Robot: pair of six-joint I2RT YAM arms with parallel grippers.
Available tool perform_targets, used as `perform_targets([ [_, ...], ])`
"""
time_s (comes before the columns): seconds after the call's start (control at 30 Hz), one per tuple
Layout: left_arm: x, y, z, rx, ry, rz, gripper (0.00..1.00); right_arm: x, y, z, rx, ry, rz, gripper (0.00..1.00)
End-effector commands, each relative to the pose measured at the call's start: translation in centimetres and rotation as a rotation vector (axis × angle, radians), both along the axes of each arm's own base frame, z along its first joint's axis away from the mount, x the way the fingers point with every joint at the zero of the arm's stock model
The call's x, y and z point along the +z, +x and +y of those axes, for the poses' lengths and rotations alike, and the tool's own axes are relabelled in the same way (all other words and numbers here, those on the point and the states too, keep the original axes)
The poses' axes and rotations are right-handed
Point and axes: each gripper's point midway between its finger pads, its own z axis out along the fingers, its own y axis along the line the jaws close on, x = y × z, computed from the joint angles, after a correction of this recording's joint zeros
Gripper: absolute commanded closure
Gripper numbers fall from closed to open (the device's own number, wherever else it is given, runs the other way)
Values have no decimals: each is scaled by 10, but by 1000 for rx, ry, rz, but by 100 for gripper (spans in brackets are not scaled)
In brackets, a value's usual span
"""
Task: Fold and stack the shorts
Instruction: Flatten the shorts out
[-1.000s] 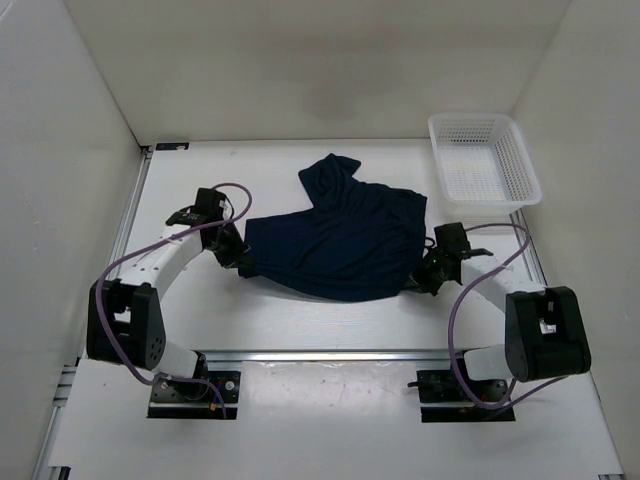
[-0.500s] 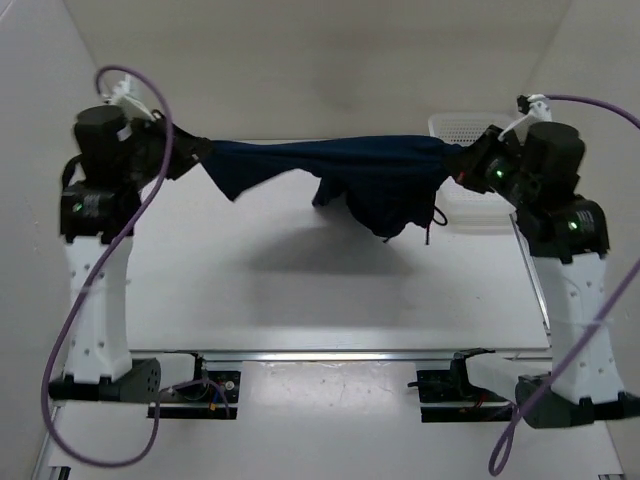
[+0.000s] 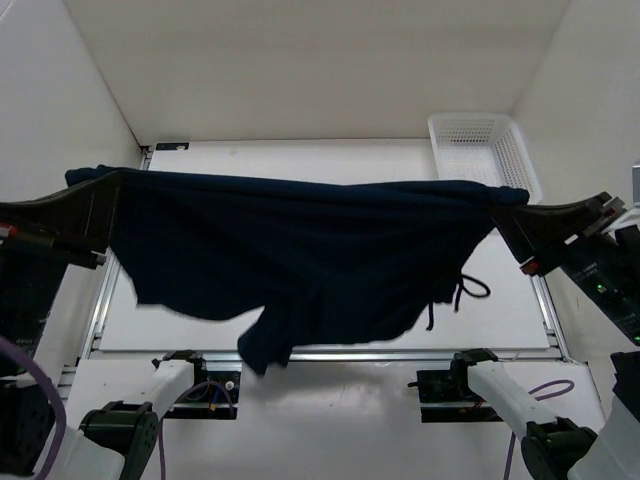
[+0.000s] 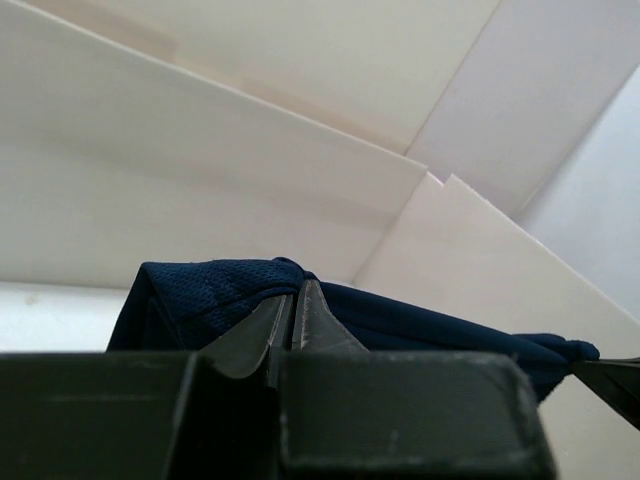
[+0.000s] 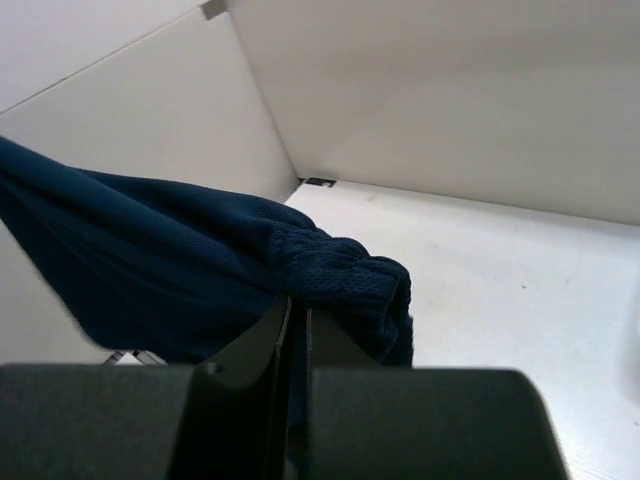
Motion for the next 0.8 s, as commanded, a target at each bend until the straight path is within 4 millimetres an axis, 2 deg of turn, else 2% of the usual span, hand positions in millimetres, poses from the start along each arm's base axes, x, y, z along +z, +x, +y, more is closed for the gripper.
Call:
perform_targets([
  [0.0, -3, 23, 28, 168, -9, 35, 90, -7, 6, -6, -40, -48, 10, 100],
  [0.03, -5, 30, 28, 171, 1, 46, 90, -7, 7, -7, -49, -47, 11, 100],
  [0.07, -9, 35, 30, 181, 0, 64, 90, -18, 20, -7, -63, -55, 53, 100],
  [0.17, -39, 80, 27, 172, 19, 190, 90, -47, 49, -9, -107, -78, 157, 100],
  [0.2, -62, 107, 24, 160, 32, 276, 90, -66, 68, -7, -120, -80, 208, 100],
  [0.3, -99, 152, 20, 147, 55, 382, 90, -105, 102, -9, -171, -97, 302, 100],
  [0.33, -136, 182, 18, 137, 79, 485, 90, -133, 123, -7, -182, -116, 367, 100],
  [0.4, -170, 214, 18, 134, 86, 575, 90, -165, 149, -8, -216, -138, 428, 100],
  [0.43, -212, 243, 17, 130, 107, 694, 90, -182, 171, -4, -216, -148, 461, 100],
  [0.47, -230, 259, 17, 128, 112, 738, 90, -208, 185, -3, -226, -168, 517, 100],
  [0.5, -247, 275, 16, 127, 116, 779, 90, -236, 210, -1, -240, -193, 587, 100],
  [0.53, -282, 305, 20, 133, 120, 868, 90, -248, 225, 0, -252, -203, 609, 100],
  [0.57, -299, 320, 20, 131, 124, 913, 90, -256, 246, -1, -279, -207, 604, 100],
  [0.6, -315, 335, 25, 149, 124, 950, 90, -286, 275, 2, -291, -233, 668, 100],
  [0.63, -344, 365, 27, 156, 131, 1007, 90, -294, 296, 4, -306, -236, 666, 100],
  [0.67, -358, 381, 33, 174, 131, 1034, 90, -304, 313, 5, -316, -248, 691, 100],
  [0.7, -373, 396, 30, 154, 129, 1058, 90, -354, 341, 9, -320, -292, 802, 98],
  [0.73, -386, 412, 34, 146, 130, 1074, 68, -329, 372, 13, -336, -264, 750, 86],
  [0.77, -413, 438, 37, 132, 122, 1127, 41, -338, 383, 15, -334, -283, 798, 46],
])
